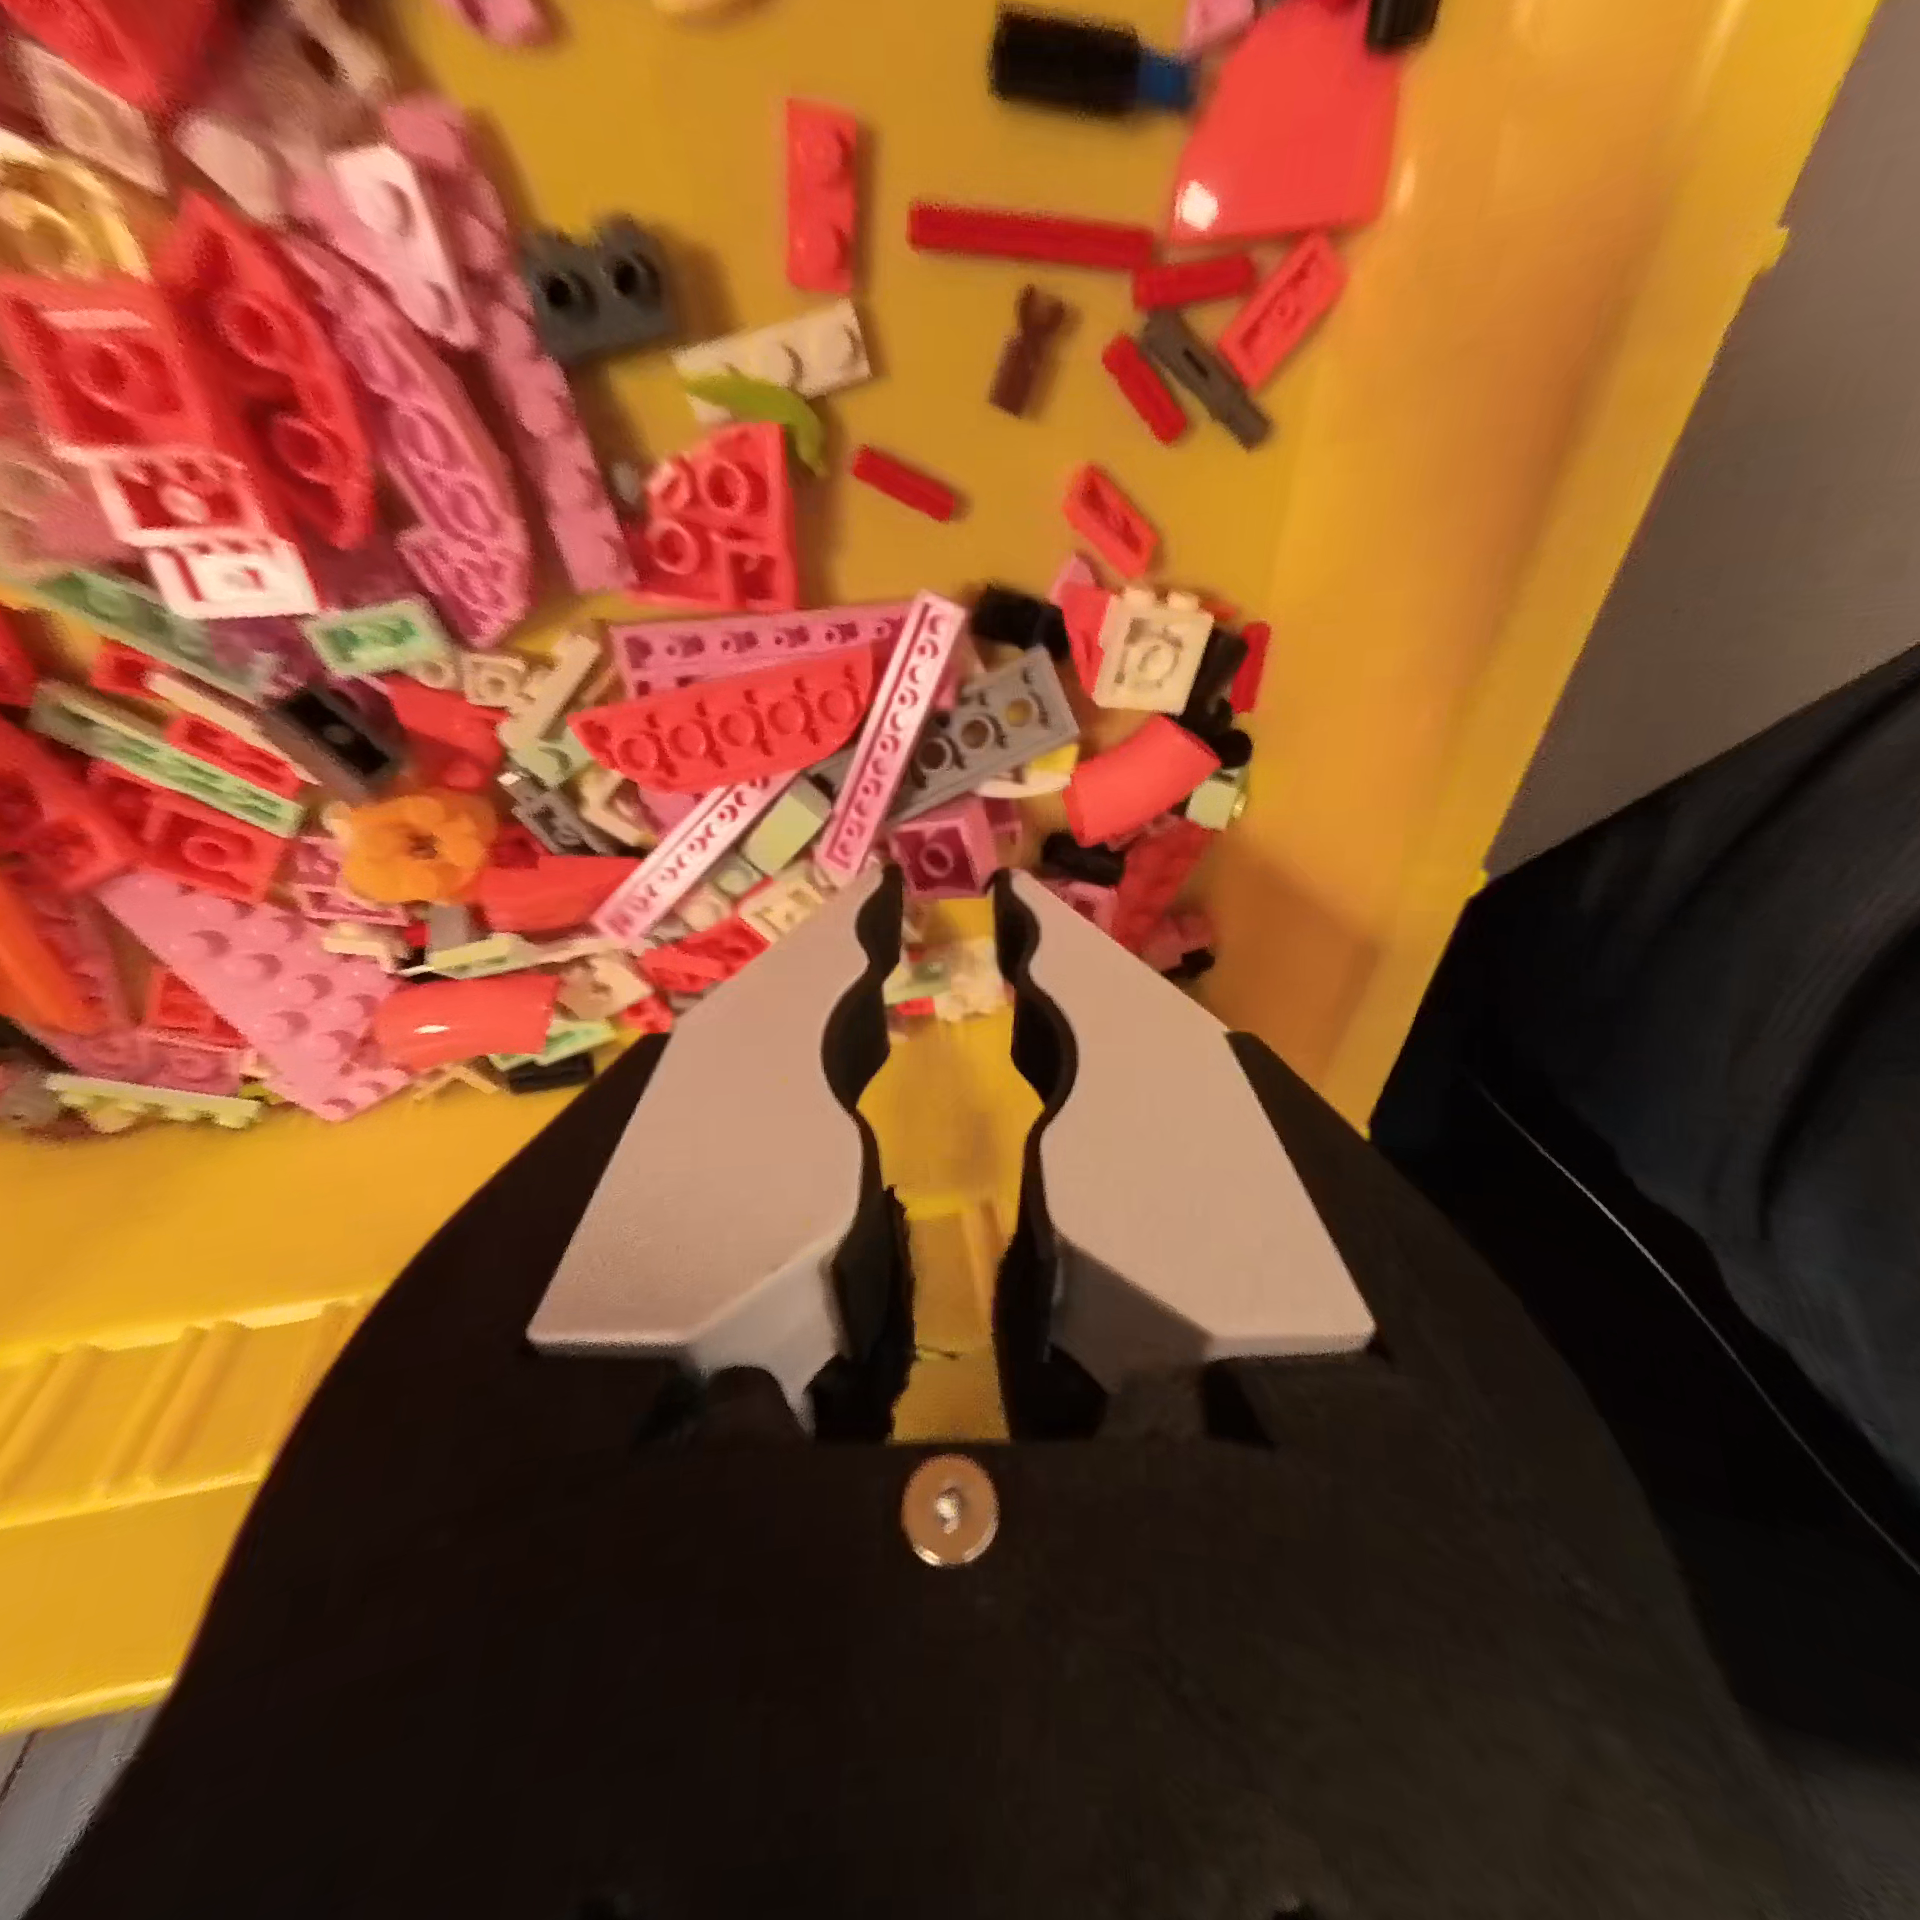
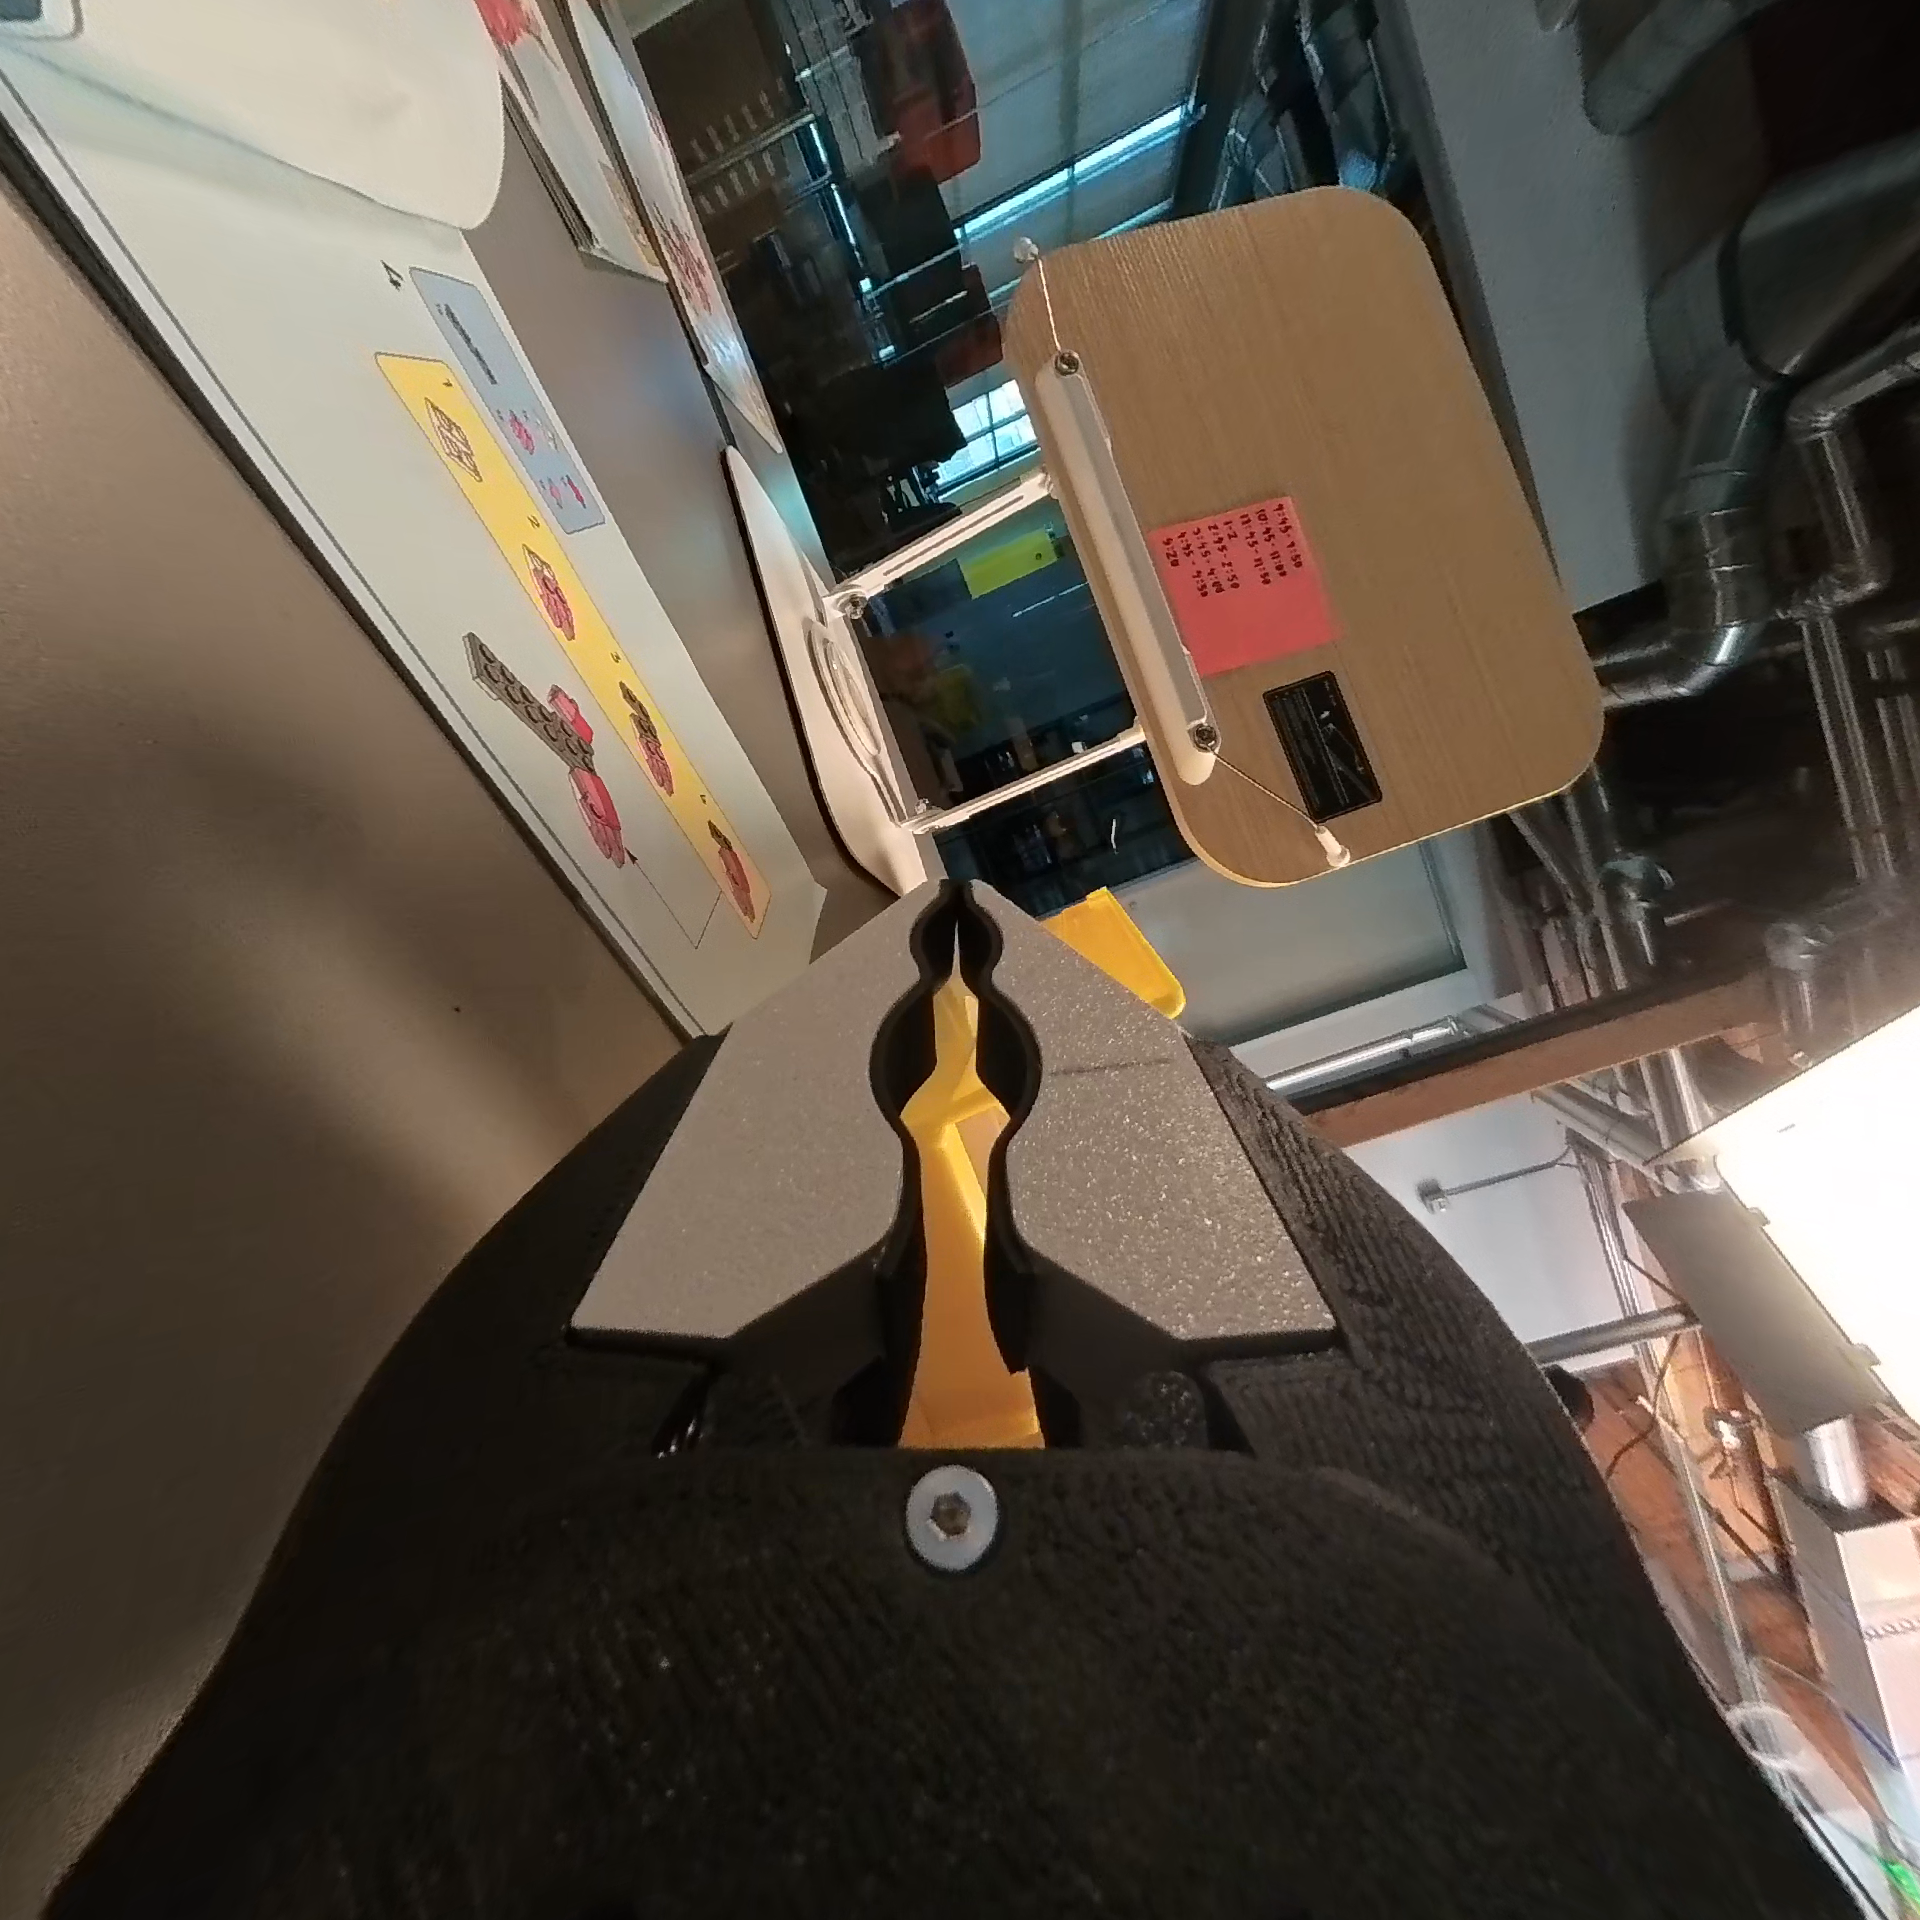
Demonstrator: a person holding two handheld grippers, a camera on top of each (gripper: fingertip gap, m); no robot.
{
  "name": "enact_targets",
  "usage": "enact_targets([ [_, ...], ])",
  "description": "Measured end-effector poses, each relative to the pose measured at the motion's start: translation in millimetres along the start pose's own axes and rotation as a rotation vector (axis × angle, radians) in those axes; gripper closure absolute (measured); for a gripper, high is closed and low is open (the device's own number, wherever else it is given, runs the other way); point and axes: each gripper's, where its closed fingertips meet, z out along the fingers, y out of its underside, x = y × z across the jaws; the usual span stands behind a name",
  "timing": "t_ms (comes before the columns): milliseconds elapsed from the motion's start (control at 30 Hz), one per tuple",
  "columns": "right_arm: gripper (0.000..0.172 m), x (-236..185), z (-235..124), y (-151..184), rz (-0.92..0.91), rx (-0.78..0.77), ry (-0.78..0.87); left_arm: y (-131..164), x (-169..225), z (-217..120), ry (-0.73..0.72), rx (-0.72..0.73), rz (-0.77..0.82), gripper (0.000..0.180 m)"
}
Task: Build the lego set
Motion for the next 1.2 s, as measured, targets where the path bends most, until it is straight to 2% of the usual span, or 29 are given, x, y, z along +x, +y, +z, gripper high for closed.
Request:
enact_targets([
  [233, 0.172, -1, 0, 0, -0.002, -0.002, -0.005, -32, -30, -35, -0.079, 0.264, -0.025, 0.163],
  [267, 0.172, -1, 0, 0, -0.003, -0.004, -0.006, -32, -35, -38, -0.086, 0.274, -0.041, 0.160],
  [333, 0.172, -2, 0, 0, -0.005, -0.004, -0.007, -32, -50, -45, -0.129, 0.297, -0.078, 0.134],
  [400, 0.172, -2, 1, 1, -0.006, -0.005, -0.008, -33, -63, -54, -0.149, 0.335, -0.117, 0.124],
  [500, 0.172, -2, 1, 1, -0.004, -0.008, -0.009, -29, -76, -61, -0.106, 0.357, -0.196, 0.120],
  [533, 0.172, -2, 1, 2, -0.002, -0.010, -0.009, -26, -74, -59, -0.054, 0.342, -0.221, 0.116],
  [567, 0.172, -1, 2, 2, 0.000, -0.013, -0.008, -26, -61, -57, 0.060, 0.332, -0.229, 0.116],
  [633, 0.172, -1, 2, 3, 0.003, -0.018, -0.007, -34, -29, -61, 0.321, 0.369, -0.240, 0.123],
  [700, 0.172, -2, 2, 4, 0.003, -0.019, -0.009, -39, -8, -64, 0.442, 0.392, -0.214, 0.138],
  [767, 0.172, -2, 2, 4, 0.003, -0.021, -0.010, -29, 3, -50, 0.398, 0.309, -0.137, 0.151],
  [833, 0.172, -2, 2, 4, 0.004, -0.022, -0.012, -16, 0, -31, 0.259, 0.203, -0.081, 0.159],
  [900, 0.172, -3, 3, 4, 0.003, -0.022, -0.014, -11, -4, -23, 0.166, 0.158, -0.044, 0.170],
  [1000, 0.172, -3, 3, 4, 0.001, -0.022, -0.016, -15, 7, -20, 0.216, 0.164, -0.047, 0.172],
  [1200, 0.172, -3, 3, 4, 0.001, -0.022, -0.019, -17, 3, -9, 0.211, 0.153, -0.075, 0.172],
])
